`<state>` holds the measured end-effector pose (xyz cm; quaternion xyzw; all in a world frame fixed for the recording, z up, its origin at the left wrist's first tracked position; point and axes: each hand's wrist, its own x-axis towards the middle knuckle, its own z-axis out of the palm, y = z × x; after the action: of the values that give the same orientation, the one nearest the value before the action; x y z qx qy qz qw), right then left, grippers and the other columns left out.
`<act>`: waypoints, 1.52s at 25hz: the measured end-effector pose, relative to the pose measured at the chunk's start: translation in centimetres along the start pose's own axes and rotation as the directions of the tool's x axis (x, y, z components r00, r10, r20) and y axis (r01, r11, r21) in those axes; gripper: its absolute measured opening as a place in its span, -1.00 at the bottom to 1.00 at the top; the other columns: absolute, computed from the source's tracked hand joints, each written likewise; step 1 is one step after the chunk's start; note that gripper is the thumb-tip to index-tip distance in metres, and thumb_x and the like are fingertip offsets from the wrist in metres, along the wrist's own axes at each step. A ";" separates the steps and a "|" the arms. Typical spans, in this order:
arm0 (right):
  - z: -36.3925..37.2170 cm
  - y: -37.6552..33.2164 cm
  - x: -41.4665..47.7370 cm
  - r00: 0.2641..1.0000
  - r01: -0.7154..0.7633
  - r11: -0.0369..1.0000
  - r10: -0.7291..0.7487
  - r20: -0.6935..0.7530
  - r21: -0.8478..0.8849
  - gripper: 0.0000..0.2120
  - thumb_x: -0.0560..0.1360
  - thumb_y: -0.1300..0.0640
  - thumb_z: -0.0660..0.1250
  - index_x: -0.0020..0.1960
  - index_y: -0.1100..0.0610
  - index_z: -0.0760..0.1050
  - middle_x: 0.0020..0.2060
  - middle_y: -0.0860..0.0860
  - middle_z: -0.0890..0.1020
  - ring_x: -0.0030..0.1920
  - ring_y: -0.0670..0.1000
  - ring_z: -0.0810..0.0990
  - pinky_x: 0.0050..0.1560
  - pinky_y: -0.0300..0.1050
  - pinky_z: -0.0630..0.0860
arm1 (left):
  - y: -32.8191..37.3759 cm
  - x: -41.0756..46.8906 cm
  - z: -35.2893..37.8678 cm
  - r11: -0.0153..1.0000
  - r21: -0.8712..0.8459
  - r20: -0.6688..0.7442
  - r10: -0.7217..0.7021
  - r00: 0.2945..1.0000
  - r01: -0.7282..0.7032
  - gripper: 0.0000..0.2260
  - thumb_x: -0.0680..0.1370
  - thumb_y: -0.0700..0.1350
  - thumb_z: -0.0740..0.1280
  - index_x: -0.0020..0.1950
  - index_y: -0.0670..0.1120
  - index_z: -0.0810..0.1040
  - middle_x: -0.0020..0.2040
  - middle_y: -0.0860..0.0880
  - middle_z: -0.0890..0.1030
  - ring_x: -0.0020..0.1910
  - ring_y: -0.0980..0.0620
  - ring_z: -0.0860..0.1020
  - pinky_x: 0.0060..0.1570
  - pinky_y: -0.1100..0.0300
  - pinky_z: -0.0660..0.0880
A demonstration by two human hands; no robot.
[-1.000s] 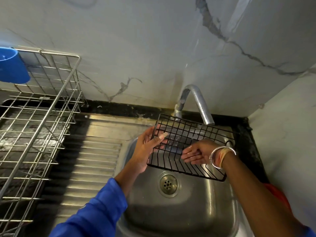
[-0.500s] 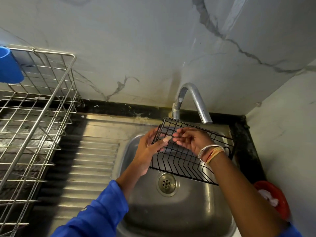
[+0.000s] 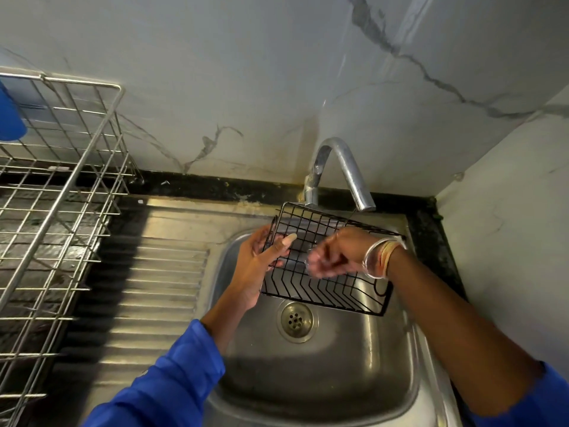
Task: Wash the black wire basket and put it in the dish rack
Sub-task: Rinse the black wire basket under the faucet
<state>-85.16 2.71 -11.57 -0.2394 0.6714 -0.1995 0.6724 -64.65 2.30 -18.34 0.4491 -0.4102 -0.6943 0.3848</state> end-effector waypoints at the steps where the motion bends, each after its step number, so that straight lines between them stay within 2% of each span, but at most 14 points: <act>1: -0.5 -0.2 0.0 0.998 -0.056 0.969 0.046 -0.045 -0.241 -0.81 0.51 0.45 0.14 -0.01 0.33 0.51 -0.17 0.26 0.67 -0.26 0.08 0.70 -0.28 -0.11 0.62 | 0.1 0.1 -0.1 1.000 -0.003 -0.004 -0.002 1.000 0.002 -0.49 0.33 0.15 0.55 0.23 0.07 0.57 0.13 0.05 0.71 0.11 -0.05 0.69 0.05 0.09 0.62; 3: -1.3 -0.3 0.1 0.982 -0.034 0.949 -0.026 -0.185 -0.313 -0.81 0.56 0.39 0.15 -0.11 0.32 0.52 -0.25 0.23 0.62 -0.38 0.04 0.64 -0.32 -0.15 0.61 | 0.3 0.2 -0.1 1.000 -0.007 -0.005 -0.005 1.000 0.005 -0.54 0.38 0.10 0.51 0.25 0.06 0.56 0.16 0.01 0.70 0.13 -0.10 0.68 0.06 0.07 0.61; 7: -0.2 0.3 -0.1 0.972 0.219 0.965 -0.204 -0.116 0.141 -0.74 0.47 0.53 0.13 -0.01 0.38 0.56 -0.12 0.27 0.67 -0.11 0.17 0.69 -0.02 -0.05 0.64 | 0.4 0.1 0.3 0.998 -0.053 -0.035 -0.022 0.999 0.020 -0.45 0.35 0.15 0.53 0.31 0.08 0.54 0.21 -0.01 0.69 0.13 -0.09 0.69 0.07 0.05 0.61; 11: -0.7 0.4 -0.6 0.958 0.016 0.891 -0.144 -0.249 -0.454 -0.81 0.49 0.44 0.22 -0.22 0.29 0.55 -0.27 0.15 0.63 -0.25 0.10 0.64 -0.17 -0.08 0.61 | 0.4 0.2 -0.7 0.998 -0.057 -0.054 -0.030 0.998 0.027 -0.32 0.28 0.23 0.54 0.34 0.02 0.54 0.21 -0.03 0.69 0.13 -0.10 0.69 0.13 -0.04 0.61; 13: -0.7 0.1 -0.1 0.927 0.198 0.976 -0.217 -0.306 -0.092 -0.78 0.50 0.47 0.16 -0.16 0.28 0.54 -0.21 0.14 0.64 -0.18 0.10 0.64 -0.17 -0.12 0.62 | 0.4 0.1 -0.7 0.999 -0.044 -0.056 -0.034 0.998 0.031 -0.28 0.29 0.23 0.55 0.37 -0.01 0.53 0.22 -0.04 0.68 0.13 -0.10 0.69 0.17 -0.08 0.60; 15: 0.1 0.0 -0.3 0.965 0.261 0.853 -0.211 -0.159 0.451 -0.68 0.48 0.52 0.06 -0.08 0.32 0.56 -0.14 0.20 0.67 -0.10 0.14 0.68 -0.09 -0.10 0.65 | 0.2 -0.2 -0.4 0.999 -0.018 -0.054 -0.038 0.998 0.037 -0.31 0.30 0.24 0.54 0.35 -0.01 0.54 0.21 -0.04 0.69 0.12 -0.10 0.70 0.17 -0.09 0.61; 17: 0.3 0.4 -0.7 0.962 0.261 0.782 -0.258 -0.087 0.566 -0.65 0.45 0.52 0.02 -0.10 0.32 0.57 -0.18 0.20 0.67 -0.16 0.13 0.69 -0.16 -0.10 0.65 | 0.2 -0.4 -0.4 0.999 -0.007 -0.060 -0.045 0.997 0.044 -0.39 0.31 0.23 0.54 0.29 0.02 0.58 0.18 -0.04 0.70 0.11 -0.10 0.70 0.13 -0.05 0.61; 19: -0.4 1.1 -0.6 0.974 0.227 0.882 -0.217 -0.070 0.412 -0.68 0.43 0.52 0.03 -0.17 0.34 0.54 -0.26 0.23 0.62 -0.29 0.12 0.65 -0.31 -0.13 0.60 | 0.4 -0.6 -1.0 0.999 -0.002 -0.080 -0.043 0.996 0.043 -0.51 0.38 0.17 0.56 0.23 0.02 0.60 0.15 -0.06 0.71 0.09 -0.13 0.70 0.09 -0.03 0.60; 21: -1.3 1.3 -0.7 0.989 0.090 0.996 -0.093 -0.114 -0.027 -0.73 0.44 0.50 0.10 -0.19 0.37 0.57 -0.30 0.26 0.60 -0.30 0.20 0.63 -0.35 -0.12 0.57 | 0.9 -0.6 -1.7 1.000 0.006 -0.119 -0.028 0.992 0.029 -0.58 0.40 0.12 0.56 0.19 0.03 0.60 0.13 -0.12 0.70 0.04 -0.13 0.68 0.02 0.01 0.59; 24: -0.9 1.1 0.3 0.939 -0.047 0.745 -0.193 -0.283 -0.665 -0.80 0.55 0.31 0.21 -0.01 0.30 0.62 -0.13 0.23 0.67 -0.02 0.24 0.65 -0.11 -0.06 0.56 | 1.1 -0.3 -2.5 0.999 0.048 -0.175 0.002 0.985 0.007 -0.55 0.34 0.15 0.52 0.17 0.05 0.58 0.10 -0.11 0.70 0.00 -0.06 0.65 -0.03 0.09 0.59; 28: 0.3 0.0 0.7 0.914 0.263 0.947 -0.305 -0.267 -0.182 -0.84 0.55 0.35 0.24 0.03 0.30 0.59 -0.07 0.23 0.68 -0.10 0.13 0.68 -0.03 -0.09 0.59 | 0.7 -0.4 -3.9 0.990 0.141 -0.223 0.013 0.975 0.019 -0.20 0.21 0.39 0.56 0.34 0.02 0.55 0.20 -0.03 0.67 0.14 -0.06 0.66 0.13 -0.04 0.62; 32: 0.9 0.4 0.9 0.826 0.338 0.885 -0.442 -0.351 -0.319 -0.78 0.51 0.41 0.24 -0.11 0.24 0.65 -0.18 0.12 0.70 -0.15 0.06 0.68 -0.09 -0.16 0.62 | 0.6 -0.9 -5.3 0.989 0.150 -0.236 0.031 0.971 0.005 -0.21 0.21 0.36 0.53 0.34 0.02 0.55 0.15 0.02 0.70 0.09 -0.03 0.69 0.10 -0.04 0.63; 35: 0.5 0.1 1.0 0.918 0.231 0.893 -0.332 -0.219 -0.386 -0.85 0.51 0.36 0.27 -0.08 0.32 0.63 -0.16 0.18 0.70 -0.19 0.09 0.68 -0.12 -0.12 0.63 | 0.6 -0.9 -5.7 0.994 0.108 -0.259 0.009 0.966 0.019 -0.25 0.24 0.31 0.55 0.34 -0.01 0.55 0.12 -0.06 0.70 0.07 -0.09 0.69 0.06 -0.02 0.63; 38: -0.1 -0.2 1.5 0.826 0.196 0.894 -0.372 -0.424 -0.403 -0.83 0.52 0.30 0.28 -0.19 0.27 0.62 -0.23 0.16 0.68 -0.27 0.04 0.64 -0.17 -0.13 0.62 | 0.1 -0.8 -5.4 0.998 0.025 -0.236 -0.044 0.971 0.052 -0.36 0.28 0.28 0.54 0.23 -0.06 0.60 0.03 -0.22 0.70 -0.01 -0.21 0.68 0.05 -0.16 0.59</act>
<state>-85.20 1.63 -12.61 -0.3925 0.7997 -0.2330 0.3900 -59.32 1.75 -19.38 0.5439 -0.3616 -0.6388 0.4067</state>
